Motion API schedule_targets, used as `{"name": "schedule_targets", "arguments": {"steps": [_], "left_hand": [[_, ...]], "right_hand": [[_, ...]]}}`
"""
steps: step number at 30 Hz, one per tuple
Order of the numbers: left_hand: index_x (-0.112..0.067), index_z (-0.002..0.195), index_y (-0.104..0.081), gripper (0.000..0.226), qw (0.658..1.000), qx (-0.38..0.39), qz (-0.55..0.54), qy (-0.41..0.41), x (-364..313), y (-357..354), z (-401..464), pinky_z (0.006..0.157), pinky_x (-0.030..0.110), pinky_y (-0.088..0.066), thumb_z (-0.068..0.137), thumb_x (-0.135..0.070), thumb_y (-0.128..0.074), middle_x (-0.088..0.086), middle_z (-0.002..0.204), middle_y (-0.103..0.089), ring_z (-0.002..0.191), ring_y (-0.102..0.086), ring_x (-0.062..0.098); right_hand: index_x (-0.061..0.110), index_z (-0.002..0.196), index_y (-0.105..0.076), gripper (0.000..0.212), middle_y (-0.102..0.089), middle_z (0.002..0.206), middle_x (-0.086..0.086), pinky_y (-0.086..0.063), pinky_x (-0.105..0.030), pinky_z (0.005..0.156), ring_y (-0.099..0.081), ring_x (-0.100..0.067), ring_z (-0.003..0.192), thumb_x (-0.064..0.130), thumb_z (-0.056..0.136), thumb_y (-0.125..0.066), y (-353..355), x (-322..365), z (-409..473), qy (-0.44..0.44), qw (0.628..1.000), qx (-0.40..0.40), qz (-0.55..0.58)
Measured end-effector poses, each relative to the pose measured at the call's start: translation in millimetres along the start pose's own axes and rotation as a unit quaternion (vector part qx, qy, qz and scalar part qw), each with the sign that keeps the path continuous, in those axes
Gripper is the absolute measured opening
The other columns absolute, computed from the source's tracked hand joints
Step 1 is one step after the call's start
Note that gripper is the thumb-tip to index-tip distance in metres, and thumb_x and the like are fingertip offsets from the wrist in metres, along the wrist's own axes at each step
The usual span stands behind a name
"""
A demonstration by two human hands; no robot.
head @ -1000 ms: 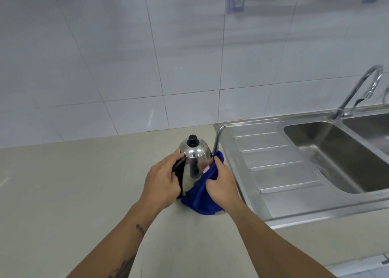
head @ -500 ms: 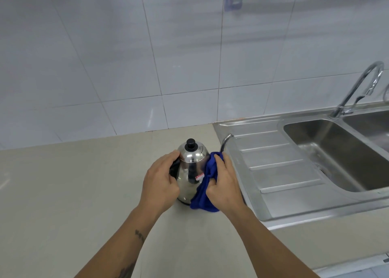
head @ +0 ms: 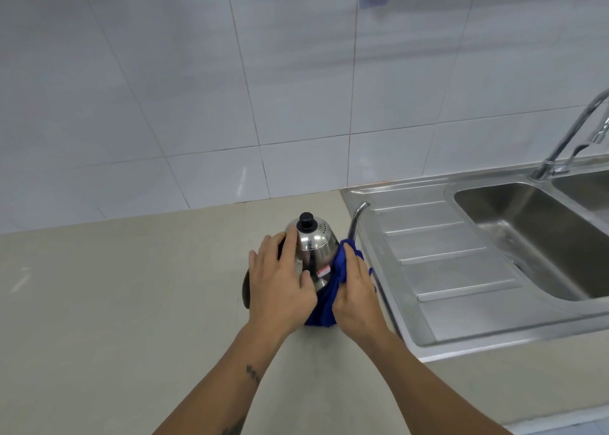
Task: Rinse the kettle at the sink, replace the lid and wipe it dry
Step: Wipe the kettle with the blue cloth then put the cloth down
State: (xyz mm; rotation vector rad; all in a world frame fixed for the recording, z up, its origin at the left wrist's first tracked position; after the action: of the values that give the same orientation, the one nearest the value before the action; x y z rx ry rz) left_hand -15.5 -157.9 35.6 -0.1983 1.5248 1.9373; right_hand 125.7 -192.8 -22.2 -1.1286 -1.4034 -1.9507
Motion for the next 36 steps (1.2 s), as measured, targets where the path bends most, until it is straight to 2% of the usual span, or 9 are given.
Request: {"name": "schedule_targets", "arguments": {"steps": [4,8,11,19,25,29,32,34,36], "left_hand": [[-0.024,0.153,-0.025,0.077,1.0,-0.018,-0.007,-0.014,-1,2,0,0.113,0.047,-0.028,0.079,-0.026,-0.047,-0.005,0.132,-0.043,0.124,-0.044,0.019],[-0.027,0.151,-0.031,0.073,0.999,-0.023,-0.037,-0.02,9,2,-1,0.113,0.05,-0.026,0.08,-0.018,-0.044,-0.009,0.131,-0.045,0.119,-0.047,0.013],[-0.025,0.149,-0.037,0.082,0.998,-0.034,-0.038,-0.04,15,2,-1,0.109,0.053,-0.032,0.071,-0.001,-0.04,-0.007,0.128,-0.048,0.115,-0.049,0.015],[-0.022,0.143,-0.05,0.082,0.995,-0.077,-0.023,-0.066,29,0,6,0.099,0.038,-0.046,0.071,0.018,-0.054,-0.004,0.128,-0.058,0.107,-0.053,0.018],[-0.022,0.143,-0.05,0.074,0.996,-0.048,-0.011,-0.079,40,8,14,0.102,0.051,-0.044,0.078,0.014,-0.052,-0.005,0.131,-0.057,0.109,-0.048,0.013],[-0.018,0.142,-0.048,0.066,0.996,-0.032,0.051,-0.069,34,13,19,0.119,0.05,-0.022,0.081,0.004,-0.057,0.002,0.139,-0.055,0.136,-0.042,0.029],[-0.011,0.141,-0.047,0.061,0.996,-0.055,0.071,0.018,-3,8,13,0.113,0.046,-0.027,0.082,-0.015,-0.055,0.005,0.149,-0.045,0.14,-0.032,0.03],[-0.015,0.146,-0.037,0.063,0.993,-0.055,-0.014,0.108,-22,0,11,0.112,0.041,-0.025,0.085,-0.022,-0.052,0.002,0.153,-0.035,0.139,-0.023,0.027],[-0.019,0.148,-0.031,0.063,0.98,-0.075,-0.094,0.157,-31,-9,11,0.113,0.037,-0.023,0.089,-0.025,-0.052,0.0,0.153,-0.029,0.14,-0.017,0.025]], "right_hand": [[0.02,0.15,-0.032,0.059,-0.043,0.131,0.005,-0.042,-0.007,0.081,-0.046,-0.01,0.109,0.001,0.097,-0.046,3,-12,1,-0.037,0.999,0.021,0.005],[0.02,0.141,-0.043,0.049,-0.05,0.129,-0.003,-0.046,-0.026,0.087,-0.054,-0.018,0.107,0.002,0.095,-0.042,7,-9,7,-0.034,0.999,0.012,-0.007],[0.017,0.142,-0.044,0.049,-0.051,0.129,-0.001,-0.041,-0.021,0.086,-0.054,-0.016,0.104,0.003,0.095,-0.044,14,6,12,-0.001,1.0,-0.011,-0.017],[0.023,0.155,-0.028,0.067,-0.037,0.157,0.005,-0.031,-0.036,0.12,-0.033,-0.013,0.145,0.001,0.094,-0.047,6,11,14,-0.003,0.999,0.016,0.034],[0.029,0.132,-0.051,0.044,-0.062,0.113,0.011,-0.052,-0.016,0.089,-0.061,0.005,0.099,0.002,0.1,-0.04,-3,-7,-23,-0.071,0.997,0.02,0.038],[0.024,0.144,-0.047,0.052,-0.058,0.113,0.012,-0.041,-0.008,0.085,-0.058,-0.004,0.104,0.0,0.098,-0.045,15,-9,-30,-0.1,0.993,0.041,0.052],[0.024,0.144,-0.048,0.056,-0.059,0.114,0.011,-0.045,-0.019,0.093,-0.057,-0.009,0.104,-0.001,0.094,-0.048,32,-3,-13,-0.096,0.993,-0.015,0.071],[0.025,0.143,-0.048,0.056,-0.059,0.116,0.011,-0.043,-0.009,0.086,-0.057,-0.006,0.102,0.0,0.093,-0.049,31,8,-5,-0.079,0.993,-0.022,0.079],[0.025,0.143,-0.048,0.056,-0.062,0.125,0.008,-0.048,-0.017,0.094,-0.059,-0.009,0.109,0.004,0.092,-0.051,20,16,-1,-0.057,0.995,-0.003,0.077]]}}
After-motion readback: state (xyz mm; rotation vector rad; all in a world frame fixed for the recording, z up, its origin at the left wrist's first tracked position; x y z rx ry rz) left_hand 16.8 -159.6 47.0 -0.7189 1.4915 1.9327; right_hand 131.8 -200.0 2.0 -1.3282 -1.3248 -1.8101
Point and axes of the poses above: each hand's wrist, its own z-axis towards the middle knuckle, its own y-axis out of the back of the hand, x = y × z, the point moved 4 cm from there along z, towards the middle knuckle
